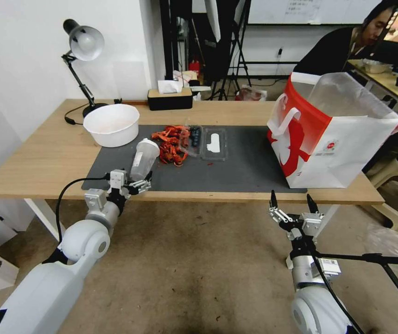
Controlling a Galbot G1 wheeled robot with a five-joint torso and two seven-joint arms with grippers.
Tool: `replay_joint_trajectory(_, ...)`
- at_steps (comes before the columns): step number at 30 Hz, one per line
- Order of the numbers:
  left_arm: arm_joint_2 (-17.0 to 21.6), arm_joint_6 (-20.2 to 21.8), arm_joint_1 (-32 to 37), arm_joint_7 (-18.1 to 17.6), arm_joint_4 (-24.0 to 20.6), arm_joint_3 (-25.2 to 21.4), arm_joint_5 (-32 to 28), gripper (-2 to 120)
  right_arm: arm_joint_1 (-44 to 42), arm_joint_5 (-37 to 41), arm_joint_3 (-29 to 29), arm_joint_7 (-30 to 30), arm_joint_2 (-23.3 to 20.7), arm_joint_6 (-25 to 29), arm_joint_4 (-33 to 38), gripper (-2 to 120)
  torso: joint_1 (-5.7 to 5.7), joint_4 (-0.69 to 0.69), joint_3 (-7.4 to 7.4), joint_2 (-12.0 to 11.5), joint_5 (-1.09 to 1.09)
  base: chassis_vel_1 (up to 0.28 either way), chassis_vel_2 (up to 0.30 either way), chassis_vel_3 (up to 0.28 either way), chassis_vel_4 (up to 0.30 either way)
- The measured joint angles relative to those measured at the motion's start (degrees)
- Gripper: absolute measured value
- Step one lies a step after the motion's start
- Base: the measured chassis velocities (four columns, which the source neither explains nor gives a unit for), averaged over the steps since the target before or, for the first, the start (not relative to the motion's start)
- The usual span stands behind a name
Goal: Pick up the trash from the table and place it into the takeout bag.
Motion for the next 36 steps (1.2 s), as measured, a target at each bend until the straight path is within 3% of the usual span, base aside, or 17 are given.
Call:
replay_joint_trajectory(5, 0.08, 0.45, -0.10, 0.10, -0.01, 0.12, -0.60, 85, 0.03, -0.01, 0.00, 0.02, -0.01, 0.01, -0.07, 100, 0.00, 0.00, 0.00, 0.00, 0.00, 0.000, 0.000, 0.000, 0.000)
replay_joint_trajectory(8, 0.12, 0.96, -0.37, 0.66, 0.23, 0.41, -0.84, 65, 0.11, -0.04, -0.03, 0.06, -0.03, 0.04, -0.21, 100, 0.00, 0.00, 0.00, 0.00, 0.00, 0.000, 0.000, 0.000, 0.000)
replay_joint_trajectory(12, 0.18, 1.03, -0.58, 0.89, 0.48, 0.48, -0.84, 52, 0.12, -0.13, -0.06, 0.08, -0.05, 0.12, -0.37, 100, 0.00, 0.00, 0.00, 0.00, 0.01, 0.000, 0.000, 0.000, 0.000)
replay_joint_trajectory(21, 0.48, -0.30, -0.39, 2.65, 1.03, 0.43, 0.06, 52, 0.12, -0.22, -0.14, 0.14, -0.09, 0.16, -0.39, 100, 0.00, 0.00, 0.00, 0.00, 0.01, 0.000, 0.000, 0.000, 0.000)
replay_joint_trajectory(25, 0.79, -3.96, -0.59, 5.91, 1.80, 0.45, 1.92, 52, 0.12, -0.23, -0.18, 0.16, -0.10, 0.17, -0.39, 100, 0.00, 0.00, 0.00, 0.00, 0.00, 0.000, 0.000, 0.000, 0.000)
replay_joint_trajectory(28, 1.37, -9.12, -1.94, 8.99, 2.72, 1.03, 2.20, 52, 0.12, -0.28, -0.23, 0.17, 0.02, 0.20, -0.43, 100, 0.00, 0.00, 0.00, 0.00, -0.01, 0.000, 0.000, 0.000, 0.000)
replay_joint_trajectory(33, 2.15, -16.09, -5.50, 14.34, 4.95, 2.59, -0.13, 52, 0.15, -0.43, -0.30, 0.18, 0.18, 0.27, -0.57, 100, 0.00, 0.00, 0.00, 0.00, 0.00, 0.000, 0.000, 0.000, 0.000)
replay_joint_trajectory(36, 2.74, -18.23, -7.53, 16.24, 5.79, 3.79, -2.18, 52, 0.17, -0.44, -0.30, 0.18, 0.20, 0.29, -0.62, 100, 0.00, -0.01, 0.00, 0.00, 0.00, 0.000, 0.000, 0.000, 0.000)
